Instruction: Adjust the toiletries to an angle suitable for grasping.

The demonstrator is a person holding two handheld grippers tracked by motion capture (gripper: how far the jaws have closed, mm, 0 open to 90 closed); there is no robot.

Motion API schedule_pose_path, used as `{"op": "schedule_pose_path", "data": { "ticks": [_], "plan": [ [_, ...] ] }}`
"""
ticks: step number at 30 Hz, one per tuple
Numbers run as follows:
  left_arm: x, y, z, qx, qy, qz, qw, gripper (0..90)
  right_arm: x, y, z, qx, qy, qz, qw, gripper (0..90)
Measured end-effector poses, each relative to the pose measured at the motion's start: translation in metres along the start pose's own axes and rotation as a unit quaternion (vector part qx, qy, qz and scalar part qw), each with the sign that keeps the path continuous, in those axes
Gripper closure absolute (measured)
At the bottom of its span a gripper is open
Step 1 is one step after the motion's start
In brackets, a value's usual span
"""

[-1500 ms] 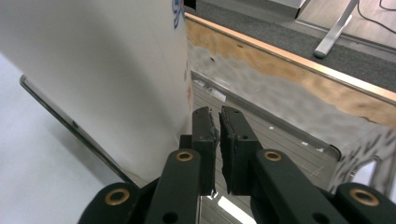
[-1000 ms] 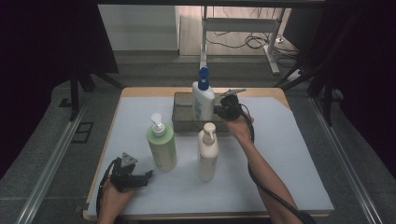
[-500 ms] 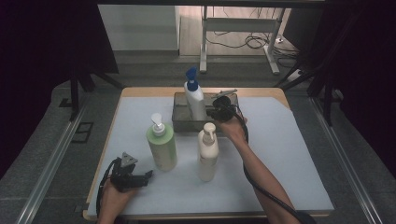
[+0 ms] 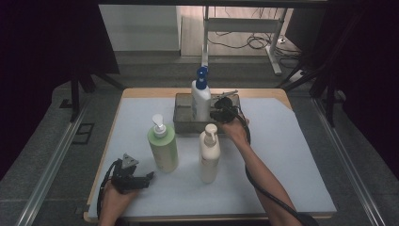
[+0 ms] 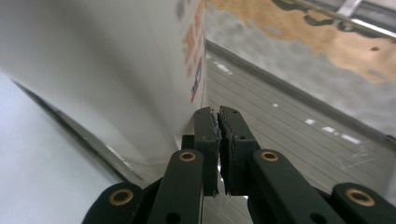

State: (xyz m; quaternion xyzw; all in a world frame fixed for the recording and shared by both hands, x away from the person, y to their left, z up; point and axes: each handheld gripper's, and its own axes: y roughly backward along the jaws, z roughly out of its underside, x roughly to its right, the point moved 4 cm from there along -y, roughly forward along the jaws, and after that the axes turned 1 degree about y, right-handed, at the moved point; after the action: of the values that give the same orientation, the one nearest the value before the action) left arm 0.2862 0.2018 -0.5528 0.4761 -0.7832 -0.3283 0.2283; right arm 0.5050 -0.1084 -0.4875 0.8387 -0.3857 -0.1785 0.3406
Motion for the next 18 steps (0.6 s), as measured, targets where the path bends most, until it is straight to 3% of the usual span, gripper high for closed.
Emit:
{"op": "schedule_pose_path", "data": {
  "ticks": [18],
  "plan": [
    [0.0,0.0001,0.0,-0.001,0.0,0.0,1.0,13.3,-0.0085,-0.0065,0.0004,-0.013,0.005,-0.004,0.9999,87.4]
  ]
}}
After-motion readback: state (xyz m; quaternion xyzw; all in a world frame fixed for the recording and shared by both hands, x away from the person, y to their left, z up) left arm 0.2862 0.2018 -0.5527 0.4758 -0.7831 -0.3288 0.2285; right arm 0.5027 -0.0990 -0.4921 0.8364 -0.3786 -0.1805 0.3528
